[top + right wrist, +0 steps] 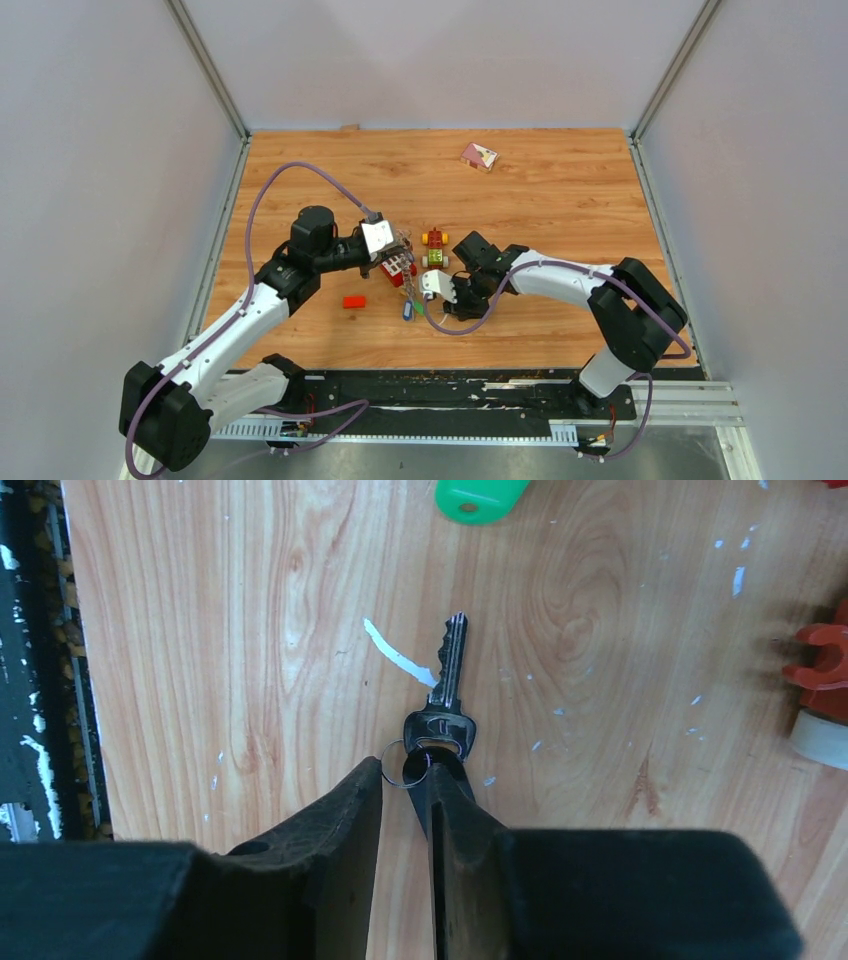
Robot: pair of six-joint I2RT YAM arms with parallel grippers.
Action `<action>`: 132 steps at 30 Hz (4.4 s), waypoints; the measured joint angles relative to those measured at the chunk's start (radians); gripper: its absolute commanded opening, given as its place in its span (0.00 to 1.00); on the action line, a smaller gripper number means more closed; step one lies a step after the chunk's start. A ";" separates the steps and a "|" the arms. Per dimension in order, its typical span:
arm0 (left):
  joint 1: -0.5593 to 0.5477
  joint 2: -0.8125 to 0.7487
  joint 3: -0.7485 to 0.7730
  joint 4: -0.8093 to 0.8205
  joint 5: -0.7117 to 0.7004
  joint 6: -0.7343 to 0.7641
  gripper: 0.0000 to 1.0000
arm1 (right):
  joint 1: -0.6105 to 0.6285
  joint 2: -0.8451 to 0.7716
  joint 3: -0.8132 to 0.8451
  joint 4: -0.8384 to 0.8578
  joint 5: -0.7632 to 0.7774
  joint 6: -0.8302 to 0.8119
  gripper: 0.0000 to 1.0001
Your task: Put the keys on the keyring
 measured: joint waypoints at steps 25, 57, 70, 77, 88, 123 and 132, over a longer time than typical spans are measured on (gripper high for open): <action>0.003 0.000 0.000 -0.001 -0.003 0.029 0.00 | -0.085 -0.126 -0.035 0.013 -0.018 -0.051 0.31; 0.054 0.003 0.000 -0.001 0.047 0.028 0.00 | 0.132 -0.077 -0.079 0.113 0.153 -0.322 0.33; 0.054 0.003 0.000 -0.001 0.047 0.028 0.00 | 0.135 -0.048 -0.070 0.116 0.180 -0.352 0.26; 0.054 0.003 0.000 -0.001 0.047 0.028 0.00 | 0.138 -0.035 -0.058 0.117 0.189 -0.366 0.24; 0.054 0.003 0.000 -0.001 0.047 0.028 0.00 | 0.140 -0.021 -0.046 0.116 0.202 -0.385 0.15; 0.054 0.084 0.032 -0.041 0.121 0.048 0.00 | -0.093 -0.205 0.049 0.010 -0.141 -0.189 0.00; 0.013 0.155 0.156 -0.124 0.159 0.101 0.00 | -0.171 -0.259 0.145 -0.049 -0.363 -0.060 0.00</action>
